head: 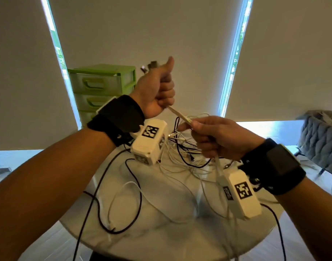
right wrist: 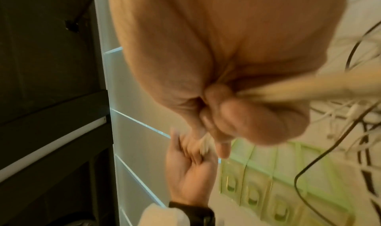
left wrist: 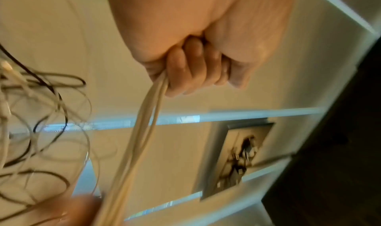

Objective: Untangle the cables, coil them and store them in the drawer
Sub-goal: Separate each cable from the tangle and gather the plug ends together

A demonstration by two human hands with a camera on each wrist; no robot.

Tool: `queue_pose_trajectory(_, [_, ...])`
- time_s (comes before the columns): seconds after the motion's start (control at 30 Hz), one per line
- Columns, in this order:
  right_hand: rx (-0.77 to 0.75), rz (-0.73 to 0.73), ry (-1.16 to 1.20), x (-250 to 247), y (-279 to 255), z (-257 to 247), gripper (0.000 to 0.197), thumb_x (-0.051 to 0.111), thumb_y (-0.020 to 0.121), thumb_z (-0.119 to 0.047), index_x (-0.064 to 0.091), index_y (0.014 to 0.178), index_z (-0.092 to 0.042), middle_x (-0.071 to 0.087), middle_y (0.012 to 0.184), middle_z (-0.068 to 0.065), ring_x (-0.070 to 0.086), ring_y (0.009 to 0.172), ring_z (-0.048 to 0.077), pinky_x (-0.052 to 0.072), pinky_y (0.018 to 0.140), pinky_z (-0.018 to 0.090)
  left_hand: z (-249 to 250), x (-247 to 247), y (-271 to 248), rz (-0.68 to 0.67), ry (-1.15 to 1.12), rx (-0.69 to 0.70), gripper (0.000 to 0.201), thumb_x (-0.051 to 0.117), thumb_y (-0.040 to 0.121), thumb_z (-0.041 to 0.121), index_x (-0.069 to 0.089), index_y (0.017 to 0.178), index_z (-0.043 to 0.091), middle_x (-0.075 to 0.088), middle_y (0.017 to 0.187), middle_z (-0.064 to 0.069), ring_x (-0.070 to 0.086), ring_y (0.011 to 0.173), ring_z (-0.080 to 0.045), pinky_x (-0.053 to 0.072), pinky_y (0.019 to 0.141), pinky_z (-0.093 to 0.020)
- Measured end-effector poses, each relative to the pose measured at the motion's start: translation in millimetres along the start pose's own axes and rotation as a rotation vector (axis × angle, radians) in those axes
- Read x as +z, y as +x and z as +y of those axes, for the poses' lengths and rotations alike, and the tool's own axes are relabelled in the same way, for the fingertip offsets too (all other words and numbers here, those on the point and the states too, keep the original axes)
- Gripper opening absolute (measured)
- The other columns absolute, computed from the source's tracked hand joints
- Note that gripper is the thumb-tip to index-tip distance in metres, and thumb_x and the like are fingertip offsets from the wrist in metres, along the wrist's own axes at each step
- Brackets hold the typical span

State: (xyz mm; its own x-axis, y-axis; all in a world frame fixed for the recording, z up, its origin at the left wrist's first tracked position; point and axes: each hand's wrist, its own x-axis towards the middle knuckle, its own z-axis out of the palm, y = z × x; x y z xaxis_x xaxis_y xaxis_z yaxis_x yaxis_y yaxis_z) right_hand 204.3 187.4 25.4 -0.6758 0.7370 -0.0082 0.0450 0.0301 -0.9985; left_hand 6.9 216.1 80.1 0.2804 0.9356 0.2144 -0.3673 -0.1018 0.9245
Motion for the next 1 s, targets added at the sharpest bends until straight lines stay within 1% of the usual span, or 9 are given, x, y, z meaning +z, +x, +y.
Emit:
queue_pose_trajectory(0.07, [0.002, 0.087, -0.023, -15.3, -21.6, 11.0, 0.033, 0.042, 0.095, -0.026, 0.062, 0.111, -0.005, 0.024, 0.058, -0.006, 0.022, 0.044, 0.006, 0.025, 0.038, 0.017, 4.0, -22.8, 1.4, 0.050, -0.040, -0.012, 0.062, 0.044, 0.098, 0.048, 0.024, 0.044, 0.024, 0.016, 0.037, 0.008, 0.015, 0.031, -0.007, 0.014, 0.032, -0.020])
queue_pose_trajectory(0.2, [0.035, 0.258, -0.081, -54.3, -70.1, 35.1, 0.031, 0.047, 0.093, -0.027, 0.066, 0.104, -0.005, 0.029, 0.057, -0.005, 0.025, 0.043, 0.006, 0.028, 0.038, 0.017, -7.5, -60.1, 8.3, 0.146, 0.009, -0.064, 0.062, 0.046, 0.096, 0.049, 0.025, 0.043, 0.024, 0.016, 0.036, 0.008, 0.014, 0.030, -0.008, 0.013, 0.031, -0.021])
queue_pose_trajectory(0.33, [0.099, 0.379, -0.186, -89.8, -123.4, 70.4, 0.056, 0.073, 0.068, -0.060, 0.072, 0.093, -0.010, 0.032, 0.057, -0.003, 0.029, 0.048, 0.008, 0.031, 0.044, 0.019, -25.8, -74.6, 16.2, 0.239, 0.122, -0.058, 0.061, 0.047, 0.096, 0.048, 0.027, 0.044, 0.024, 0.016, 0.037, 0.009, 0.014, 0.030, -0.007, 0.013, 0.030, -0.020])
queue_pose_trajectory(0.4, [0.122, 0.516, -0.267, -107.1, -148.3, 98.0, 0.060, 0.073, 0.063, -0.066, 0.070, 0.085, -0.011, 0.034, 0.056, -0.003, 0.031, 0.049, 0.009, 0.032, 0.046, 0.021, -33.7, -65.3, 21.9, 0.247, 0.117, -0.052, 0.059, 0.047, 0.096, 0.048, 0.027, 0.046, 0.024, 0.017, 0.037, 0.009, 0.014, 0.031, -0.007, 0.014, 0.029, -0.020])
queue_pose_trajectory(0.63, [0.239, 0.925, 0.037, -135.8, -193.6, 224.7, 0.028, 0.050, 0.097, -0.023, 0.059, 0.077, -0.006, 0.038, 0.060, 0.006, 0.036, 0.057, 0.020, 0.034, 0.058, 0.032, -61.9, 15.7, 32.0, -0.111, 0.214, -0.057, 0.048, 0.050, 0.094, 0.041, 0.025, 0.058, 0.022, 0.021, 0.042, 0.009, 0.017, 0.037, -0.007, 0.018, 0.036, -0.021])
queue_pose_trajectory(0.77, [0.264, 1.074, 0.278, -129.1, -196.3, 260.8, 0.026, 0.053, 0.097, -0.027, 0.057, 0.078, -0.010, 0.042, 0.061, 0.003, 0.043, 0.061, 0.019, 0.039, 0.064, 0.032, -75.3, 51.9, 32.0, -0.152, 0.238, -0.065, 0.047, 0.051, 0.096, 0.035, 0.024, 0.060, 0.022, 0.020, 0.044, 0.008, 0.015, 0.040, -0.009, 0.014, 0.041, -0.023])
queue_pose_trajectory(0.83, [0.252, 1.094, 0.310, -121.9, -196.1, 261.0, 0.026, 0.067, 0.085, -0.037, 0.062, 0.085, -0.012, 0.053, 0.073, 0.006, 0.054, 0.073, 0.020, 0.040, 0.073, 0.035, -79.1, 65.9, 31.4, -0.158, 0.259, -0.055, 0.046, 0.053, 0.096, 0.031, 0.028, 0.058, 0.023, 0.021, 0.045, 0.007, 0.016, 0.041, -0.010, 0.016, 0.041, -0.023])
queue_pose_trajectory(0.9, [0.134, 1.119, 0.341, -116.6, -195.2, 250.4, 0.039, 0.073, 0.064, -0.042, 0.068, 0.093, -0.017, 0.064, 0.096, 0.009, 0.060, 0.096, 0.020, 0.038, 0.085, 0.039, -83.2, 76.0, 30.3, -0.173, 0.259, -0.053, 0.045, 0.054, 0.096, 0.027, 0.032, 0.057, 0.024, 0.024, 0.045, 0.009, 0.018, 0.040, -0.009, 0.020, 0.038, -0.021])
queue_pose_trajectory(1.0, [-0.116, 1.192, 0.062, -108.3, -186.9, 203.7, 0.019, 0.067, 0.081, -0.029, 0.069, 0.098, -0.023, 0.068, 0.114, 0.005, 0.060, 0.111, 0.016, 0.042, 0.097, 0.038, -94.0, 94.6, 28.1, -0.182, 0.226, -0.059, 0.045, 0.054, 0.095, 0.024, 0.029, 0.058, 0.024, 0.025, 0.044, 0.010, 0.018, 0.038, -0.007, 0.020, 0.036, -0.020])
